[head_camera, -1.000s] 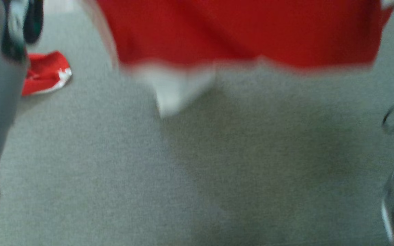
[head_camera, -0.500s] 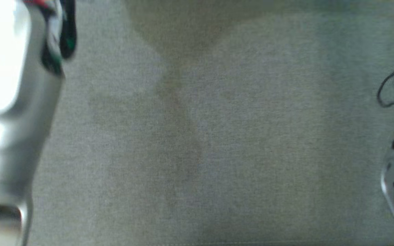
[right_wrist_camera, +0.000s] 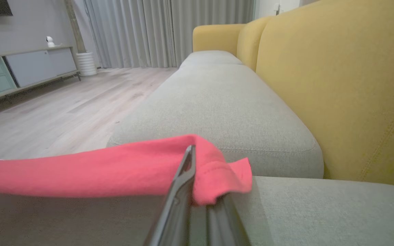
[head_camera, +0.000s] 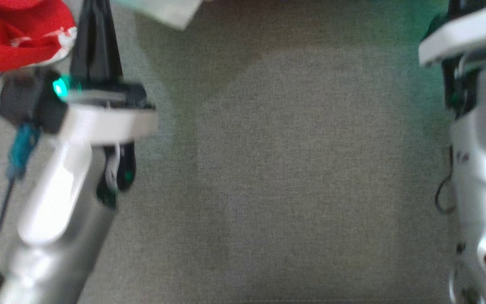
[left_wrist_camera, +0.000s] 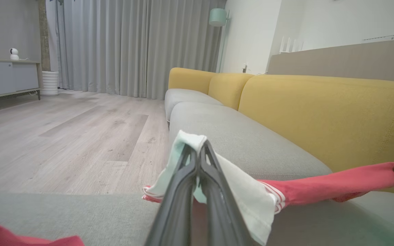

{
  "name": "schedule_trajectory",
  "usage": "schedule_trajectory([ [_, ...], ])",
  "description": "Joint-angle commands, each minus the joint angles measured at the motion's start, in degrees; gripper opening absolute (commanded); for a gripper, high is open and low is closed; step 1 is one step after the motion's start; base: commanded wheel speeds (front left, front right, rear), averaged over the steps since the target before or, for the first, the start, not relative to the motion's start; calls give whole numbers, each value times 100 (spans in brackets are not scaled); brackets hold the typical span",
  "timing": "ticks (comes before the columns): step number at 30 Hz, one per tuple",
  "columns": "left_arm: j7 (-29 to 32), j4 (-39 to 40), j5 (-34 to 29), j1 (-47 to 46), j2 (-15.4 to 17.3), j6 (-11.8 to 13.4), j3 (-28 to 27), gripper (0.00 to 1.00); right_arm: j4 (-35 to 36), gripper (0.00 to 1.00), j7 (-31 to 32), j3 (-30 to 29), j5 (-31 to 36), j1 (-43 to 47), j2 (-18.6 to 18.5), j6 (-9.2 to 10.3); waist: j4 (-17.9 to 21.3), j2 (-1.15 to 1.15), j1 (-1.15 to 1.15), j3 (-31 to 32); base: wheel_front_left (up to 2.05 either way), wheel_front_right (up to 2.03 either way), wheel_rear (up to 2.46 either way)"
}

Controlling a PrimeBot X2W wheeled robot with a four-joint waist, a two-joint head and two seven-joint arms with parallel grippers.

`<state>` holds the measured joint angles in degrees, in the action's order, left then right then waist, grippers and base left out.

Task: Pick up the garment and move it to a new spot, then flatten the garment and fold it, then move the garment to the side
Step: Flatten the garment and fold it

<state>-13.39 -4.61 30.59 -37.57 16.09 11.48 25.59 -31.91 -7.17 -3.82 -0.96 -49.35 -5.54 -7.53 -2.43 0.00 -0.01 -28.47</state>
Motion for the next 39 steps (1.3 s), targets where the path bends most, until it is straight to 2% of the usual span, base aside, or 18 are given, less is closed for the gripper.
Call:
schedule_trajectory([
  [1,-69,294,-65,127,240,49,-254,0,295,0,-47,85,-93,226,141,4,-12,0,1,185,0,0,0],
  [7,-129,1014,-106,1292,286,247,-249,0,1202,0,154,1,-412,1662,173,4,-70,0,1,891,0,0,0],
  [16,-120,2167,-68,3202,442,694,-135,0,3255,0,1028,-441,-568,4197,260,4,-102,0,1,1878,0,0,0],
  [22,21,2410,-100,3891,525,827,134,0,3910,0,1606,-347,-843,5047,265,4,-59,0,1,2093,0,0,0],
  [30,168,1987,-89,3716,544,571,392,0,3749,0,1895,-239,-978,5052,266,4,-89,0,1,2035,0,0,0],
  [39,588,880,-273,2285,607,-156,692,0,3178,0,2419,-147,-859,4374,266,4,-4,0,1,1696,0,0,0],
])
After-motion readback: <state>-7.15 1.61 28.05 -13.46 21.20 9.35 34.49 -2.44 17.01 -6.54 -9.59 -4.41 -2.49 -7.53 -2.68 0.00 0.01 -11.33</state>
